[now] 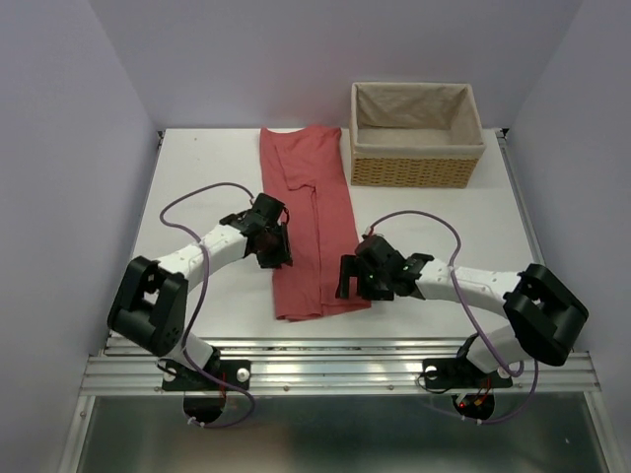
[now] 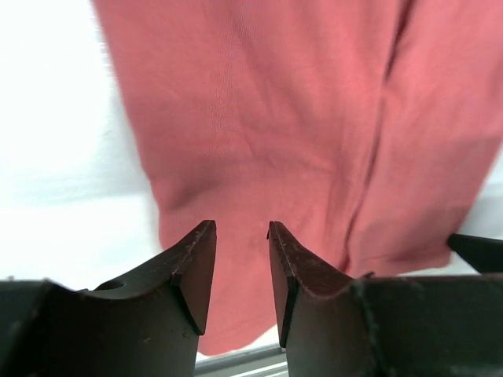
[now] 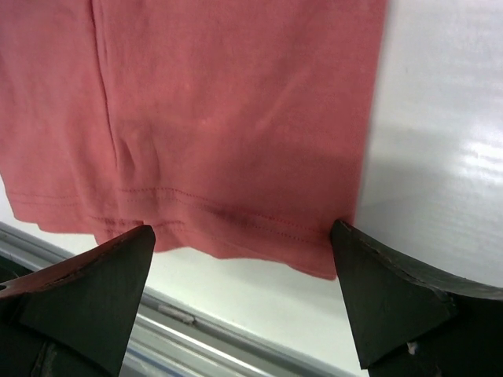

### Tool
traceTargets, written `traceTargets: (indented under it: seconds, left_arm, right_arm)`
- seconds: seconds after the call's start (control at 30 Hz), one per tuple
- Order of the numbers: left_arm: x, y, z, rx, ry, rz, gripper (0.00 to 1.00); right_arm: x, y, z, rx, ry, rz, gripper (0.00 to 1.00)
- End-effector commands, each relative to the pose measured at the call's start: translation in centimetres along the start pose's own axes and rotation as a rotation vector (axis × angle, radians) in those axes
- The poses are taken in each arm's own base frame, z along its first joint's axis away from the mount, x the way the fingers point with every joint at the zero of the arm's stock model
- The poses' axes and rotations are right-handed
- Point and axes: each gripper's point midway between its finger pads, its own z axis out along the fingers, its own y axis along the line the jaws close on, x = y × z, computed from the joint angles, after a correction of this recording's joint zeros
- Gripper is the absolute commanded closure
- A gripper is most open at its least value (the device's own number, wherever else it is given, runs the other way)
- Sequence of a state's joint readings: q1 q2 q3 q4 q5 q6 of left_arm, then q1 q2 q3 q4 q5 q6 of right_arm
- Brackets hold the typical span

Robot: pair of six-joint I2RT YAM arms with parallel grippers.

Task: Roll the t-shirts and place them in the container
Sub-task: Roll the T-shirt to the center of the board.

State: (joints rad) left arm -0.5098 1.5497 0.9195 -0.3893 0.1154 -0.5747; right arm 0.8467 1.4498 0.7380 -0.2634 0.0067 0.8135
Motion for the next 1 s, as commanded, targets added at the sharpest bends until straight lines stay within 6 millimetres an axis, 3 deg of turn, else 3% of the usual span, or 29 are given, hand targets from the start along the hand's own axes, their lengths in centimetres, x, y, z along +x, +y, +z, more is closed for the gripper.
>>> traceTargets:
  seconds: [0.0, 0.1, 0.13, 0.3, 0.37, 0.43, 0.47, 0.7, 0.83, 0.97]
  left_arm:
    - [-2.1, -0.5, -4.8, -0.002, -0.117, -0.022, 0.55]
    - [-1.0, 0.4, -5.4, -0.016, -0.118, -0.065, 0.53]
    - [0.2, 1.0, -5.2, -0.019, -0.097, -0.098, 0.53]
    - [4.7, 3.4, -3.9, -0.053, -0.028, -0.231, 0.52]
    - [5.4, 3.9, -4.2, -0.060, -0.034, -0.277, 0.51]
    - [6.4, 4.4, -4.2, -0.060, -0.022, -0.293, 0.45]
    - [6.6, 4.2, -4.3, -0.046, -0.017, -0.297, 0.29]
    - [7.8, 3.4, -3.7, 0.036, 0.007, -0.327, 0.29]
    - [9.4, 2.8, -3.0, 0.080, 0.065, -0.331, 0.29]
    - [9.7, 2.0, -3.2, 0.132, 0.078, -0.319, 0.30]
  right_arm:
    - [-0.5, -1.9, -2.1, 0.116, -0.048, -0.008, 0.00]
    - [-2.2, -2.0, -3.3, 0.129, -0.108, -0.040, 0.00]
    - [-2.8, -2.2, -3.5, 0.126, -0.114, -0.032, 0.00]
    - [-3.1, -3.8, -3.3, 0.115, -0.070, -0.003, 0.00]
    - [-3.7, -4.0, -3.3, 0.082, -0.072, 0.027, 0.00]
    - [-2.7, -3.6, -3.2, 0.014, -0.021, 0.049, 0.00]
    - [-2.9, -3.4, -3.2, -0.013, -0.020, 0.061, 0.00]
    - [-0.8, -2.4, -2.5, -0.119, 0.057, 0.124, 0.13]
    - [0.0, -2.7, -2.0, -0.122, 0.079, 0.144, 0.22]
    - [0.7, -2.9, -1.4, -0.131, 0.106, 0.152, 0.28]
